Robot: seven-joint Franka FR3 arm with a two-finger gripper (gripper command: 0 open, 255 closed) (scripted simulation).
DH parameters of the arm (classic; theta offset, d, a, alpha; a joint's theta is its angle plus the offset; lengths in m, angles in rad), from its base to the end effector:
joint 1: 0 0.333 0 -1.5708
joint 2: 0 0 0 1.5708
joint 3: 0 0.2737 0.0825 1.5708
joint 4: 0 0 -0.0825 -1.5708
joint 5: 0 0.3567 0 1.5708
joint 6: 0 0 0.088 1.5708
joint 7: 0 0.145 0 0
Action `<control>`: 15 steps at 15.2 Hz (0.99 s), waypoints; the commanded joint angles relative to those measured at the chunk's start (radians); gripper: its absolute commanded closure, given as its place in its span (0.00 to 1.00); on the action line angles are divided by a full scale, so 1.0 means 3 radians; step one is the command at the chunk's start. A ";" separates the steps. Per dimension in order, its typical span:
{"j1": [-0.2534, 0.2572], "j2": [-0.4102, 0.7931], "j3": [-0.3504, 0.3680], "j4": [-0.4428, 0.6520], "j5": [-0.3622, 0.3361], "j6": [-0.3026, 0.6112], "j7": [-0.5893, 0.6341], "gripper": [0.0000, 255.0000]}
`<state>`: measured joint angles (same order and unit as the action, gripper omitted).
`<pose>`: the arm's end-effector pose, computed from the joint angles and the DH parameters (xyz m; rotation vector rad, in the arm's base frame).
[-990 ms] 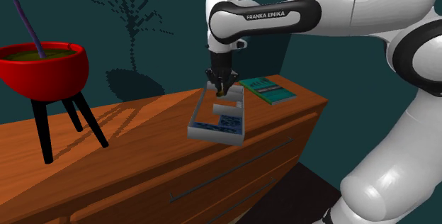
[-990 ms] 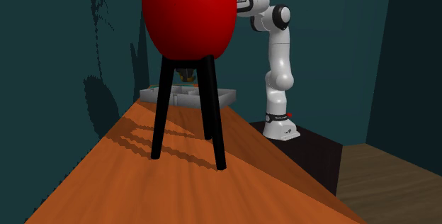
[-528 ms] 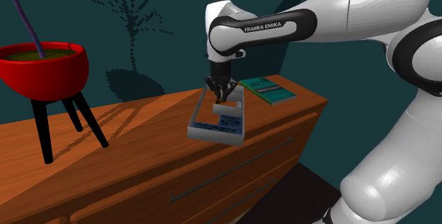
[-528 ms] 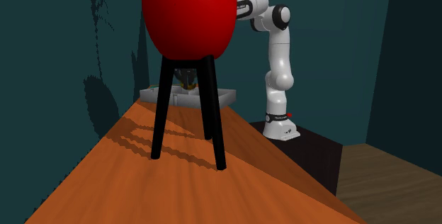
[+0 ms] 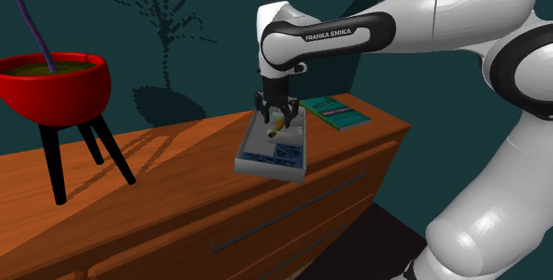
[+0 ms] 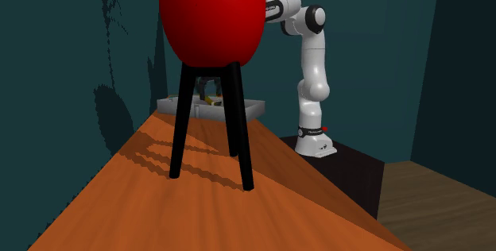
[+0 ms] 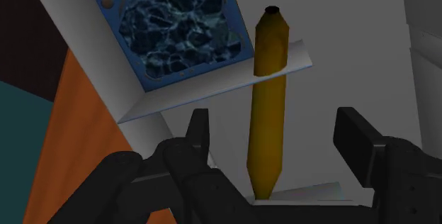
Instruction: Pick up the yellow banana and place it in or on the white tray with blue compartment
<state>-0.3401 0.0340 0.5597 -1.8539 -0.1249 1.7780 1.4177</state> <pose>0.5189 0.0983 0.4205 2.5011 -1.6481 0.0056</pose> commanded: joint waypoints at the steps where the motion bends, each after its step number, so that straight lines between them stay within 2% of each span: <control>1: 0.0000 0.0001 0.0000 0.0000 0.0000 0.0001 0.0000 0.00; 4: 0.0000 0.0000 0.0000 -0.0002 0.0001 0.0001 0.0000 0.00; 8: 0.0031 0.0041 0.0026 0.0462 -0.0009 -0.0431 0.0006 0.00; 15: 0.0031 0.0041 0.0026 0.0462 -0.0009 -0.0431 0.0006 0.00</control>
<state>-0.3308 0.0462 0.5675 -1.7157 -0.1275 1.6490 1.4195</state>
